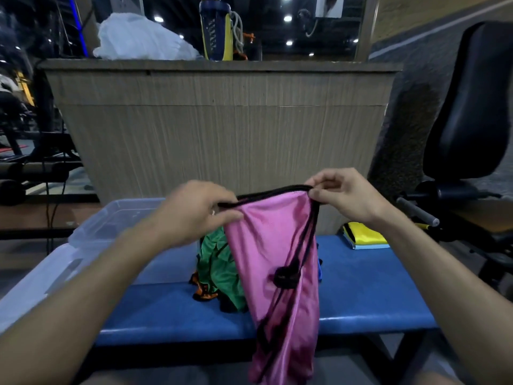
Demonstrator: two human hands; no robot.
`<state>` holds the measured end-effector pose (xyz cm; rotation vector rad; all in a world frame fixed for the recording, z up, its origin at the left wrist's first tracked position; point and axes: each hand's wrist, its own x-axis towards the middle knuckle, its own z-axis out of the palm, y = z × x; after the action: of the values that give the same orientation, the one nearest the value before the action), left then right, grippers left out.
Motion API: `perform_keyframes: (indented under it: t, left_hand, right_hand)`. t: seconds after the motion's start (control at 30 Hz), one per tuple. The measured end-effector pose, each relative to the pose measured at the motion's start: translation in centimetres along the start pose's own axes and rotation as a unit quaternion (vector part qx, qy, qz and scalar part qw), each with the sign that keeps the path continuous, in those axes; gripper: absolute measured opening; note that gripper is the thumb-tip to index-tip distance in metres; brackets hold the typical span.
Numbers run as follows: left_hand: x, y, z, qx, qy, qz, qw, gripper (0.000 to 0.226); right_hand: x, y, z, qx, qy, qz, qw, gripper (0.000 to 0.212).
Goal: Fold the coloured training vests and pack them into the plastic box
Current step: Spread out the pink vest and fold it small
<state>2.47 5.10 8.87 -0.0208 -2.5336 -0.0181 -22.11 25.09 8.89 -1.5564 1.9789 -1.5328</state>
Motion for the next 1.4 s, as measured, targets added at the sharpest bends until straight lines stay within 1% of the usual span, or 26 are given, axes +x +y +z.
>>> perform_keyframes:
  t: [0.07,0.13,0.2,0.27,0.37,0.43,0.47,0.5,0.57,0.6,0.67,0.7,0.77,0.8,0.83,0.87,0.9,0.93,1.0,1.07,1.13,1.17,1.23,1.27,1.33,1.4]
  left_hand:
    - [2.8,1.7,-3.5,-0.022,-0.044,0.017,0.999,0.033]
    - [5.3,3.5,-6.0,-0.011,-0.076,0.033,0.996,0.024]
    - [7.2,4.8,-7.6,0.014,-0.096,0.041,0.994,0.021]
    - [8.6,5.1,-8.4,0.032,-0.133,0.013,0.991,0.024]
    - [9.6,4.7,-8.6,0.126,-0.179,-0.022,0.975,0.026]
    - [9.8,4.2,-8.3,0.189,-0.168,-0.031,0.967,0.023]
    - [9.7,4.0,-8.3,0.204,-0.154,-0.037,0.966,0.022]
    - [9.6,3.9,-8.4,0.209,-0.143,-0.044,0.966,0.022]
    - [9.2,3.7,-8.6,0.209,-0.132,-0.051,0.968,0.020]
    - [8.9,3.6,-8.7,0.209,-0.132,-0.051,0.968,0.019]
    - [8.3,3.4,-8.7,0.207,-0.144,-0.054,0.966,0.016]
    - [8.0,3.3,-8.6,0.202,-0.161,-0.066,0.964,0.017]
    - [7.5,3.2,-8.1,0.203,-0.222,-0.101,0.948,0.026]
    - [7.2,3.2,-7.8,0.210,-0.260,-0.120,0.935,0.031]
    - [7.0,3.3,-7.3,0.218,-0.296,-0.137,0.920,0.031]
    - [6.7,3.4,-6.8,0.232,-0.326,-0.147,0.905,0.025]
    - [6.5,3.6,-6.3,0.249,-0.341,-0.150,0.894,0.018]
    - [6.3,3.7,-5.9,0.267,-0.343,-0.148,0.888,0.016]
    - [6.0,4.1,-5.4,0.298,-0.302,-0.133,0.896,0.017]
    - [5.9,4.1,-5.1,0.302,-0.229,-0.103,0.920,0.015]
    - [5.7,3.8,-4.9,0.265,-0.166,-0.076,0.947,0.015]
    - [5.7,3.6,-4.7,0.242,-0.141,-0.063,0.958,0.020]
    - [6.0,3.6,-4.4,0.183,-0.089,-0.051,0.978,0.026]
    - [6.3,3.8,-4.5,0.145,-0.070,-0.056,0.985,0.024]
    - [6.9,4.7,-4.7,0.057,-0.042,-0.086,0.994,0.017]
    - [7.6,5.9,-4.9,-0.061,-0.024,-0.115,0.991,0.013]
  right_hand:
    - [-0.4,0.8,0.0,0.084,0.015,0.022,0.996,0.015]
    - [-0.6,1.4,0.3,0.139,0.025,0.042,0.989,0.015]
    - [-0.8,1.4,0.7,0.155,0.038,0.050,0.986,0.019]
    - [-0.8,1.1,1.3,0.139,0.056,0.051,0.987,0.026]
    - [-0.7,0.9,2.7,0.065,0.092,0.033,0.993,0.031]
    - [-0.7,1.2,3.7,-0.017,0.105,-0.005,0.994,0.023]
    - [-0.8,1.5,4.1,-0.066,0.105,-0.027,0.992,0.018]
    - [-0.9,1.9,4.4,-0.113,0.104,-0.047,0.987,0.015]
    - [-1.3,2.6,4.6,-0.184,0.097,-0.085,0.974,0.020]
    - [-1.4,2.8,4.6,-0.211,0.094,-0.105,0.967,0.023]
    - [-1.4,2.8,4.1,-0.243,0.090,-0.125,0.958,0.021]
    - [-1.2,2.6,3.7,-0.245,0.084,-0.121,0.958,0.017]
    - [-0.8,2.0,2.8,-0.217,0.055,-0.105,0.969,0.011]
    - [-0.6,1.6,2.3,-0.182,0.030,-0.097,0.978,0.011]
    - [-0.4,1.2,1.9,-0.138,0.001,-0.084,0.987,0.012]
    - [-0.1,0.9,1.5,-0.096,-0.026,-0.070,0.993,0.011]
    - [0.2,0.6,1.2,-0.070,-0.047,-0.056,0.995,0.010]
    - [0.4,0.4,0.9,-0.065,-0.061,-0.050,0.995,0.009]
    - [0.9,0.3,0.1,-0.084,-0.068,-0.049,0.993,0.012]
    - [1.2,0.5,-0.7,-0.096,-0.054,-0.046,0.993,0.013]
    - [1.4,0.7,-1.6,-0.100,-0.032,-0.046,0.993,0.011]
    - [1.3,0.7,-2.0,-0.108,-0.023,-0.046,0.993,0.010]
    - [1.0,0.5,-2.6,-0.125,-0.015,-0.042,0.991,0.008]
    - [0.8,0.3,-2.9,-0.122,-0.015,-0.037,0.992,0.008]
    - [-0.1,0.1,-3.1,-0.074,-0.009,-0.012,0.997,0.008]
    - [-1.3,0.1,-3.4,-0.002,-0.012,0.035,0.999,0.009]
